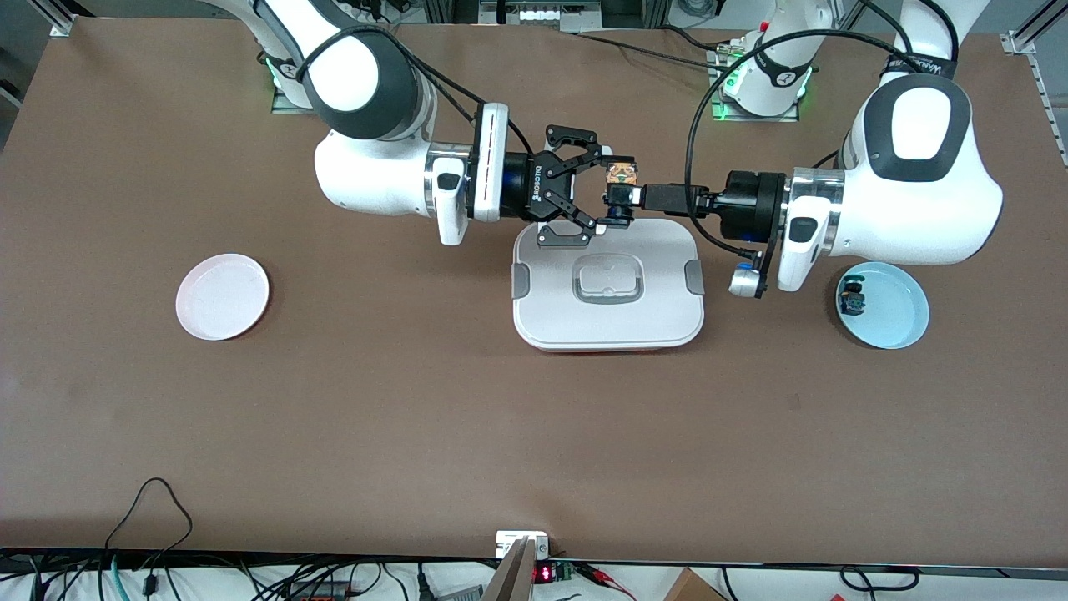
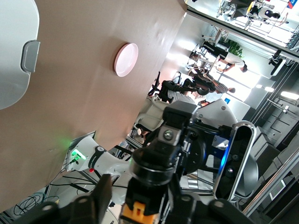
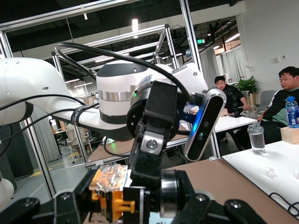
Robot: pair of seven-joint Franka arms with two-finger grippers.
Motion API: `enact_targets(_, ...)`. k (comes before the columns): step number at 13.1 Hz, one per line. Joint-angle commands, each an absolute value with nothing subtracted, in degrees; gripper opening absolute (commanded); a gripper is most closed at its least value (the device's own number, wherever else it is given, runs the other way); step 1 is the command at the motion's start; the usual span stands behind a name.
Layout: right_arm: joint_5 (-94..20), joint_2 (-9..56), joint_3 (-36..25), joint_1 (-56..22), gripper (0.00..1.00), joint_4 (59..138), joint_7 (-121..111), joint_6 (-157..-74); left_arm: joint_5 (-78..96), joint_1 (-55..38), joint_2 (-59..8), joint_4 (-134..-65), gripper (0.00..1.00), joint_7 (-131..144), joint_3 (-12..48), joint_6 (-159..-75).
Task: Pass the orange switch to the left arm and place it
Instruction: 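Grasp the switch with the left gripper while the right gripper opens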
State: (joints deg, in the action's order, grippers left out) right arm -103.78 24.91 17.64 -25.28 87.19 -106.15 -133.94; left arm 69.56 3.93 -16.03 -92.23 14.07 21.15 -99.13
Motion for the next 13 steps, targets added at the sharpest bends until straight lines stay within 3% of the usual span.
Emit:
enact_targets(1,-106.00,23.82,17.75,-25.58,0.01,87.19,-109.25,-136.06,69.26,4.13,-15.21,-92.99,0.30,12.92,21.27,-98.70)
enact_targets(4,-106.00,23.64,17.75,-25.66,0.01,87.19,-109.25,-136.05,69.17,4.66,-15.21,-92.73,0.09,12.92,21.27,-98.18)
enact_targets(5,-106.00,23.64,17.75,-25.66,0.02,87.27,-109.25,-135.97,69.17,4.66,-15.29,-92.55,0.05,12.92,21.27,-97.56)
enact_targets(6,-106.00,23.64,17.75,-25.66,0.08,87.28,-109.34,-135.79,69.17,4.75,-15.21,-92.55,0.05,12.92,21.27,-97.21)
enact_targets(7,-106.08,23.64,17.75,-25.66,0.44,87.28,-109.16,-135.70,69.17,4.83,-15.21,-92.55,0.04,12.92,21.18,-97.03)
enact_targets(8,-106.35,23.64,17.75,-25.66,0.99,87.28,-108.90,-135.53,69.17,5.01,-15.29,-92.55,0.04,12.92,21.18,-96.68)
enact_targets(13,-107.84,23.47,17.75,-25.66,1.00,87.28,-108.55,-135.53,69.08,7.02,-15.47,-92.46,0.04,13.53,21.18,-96.33)
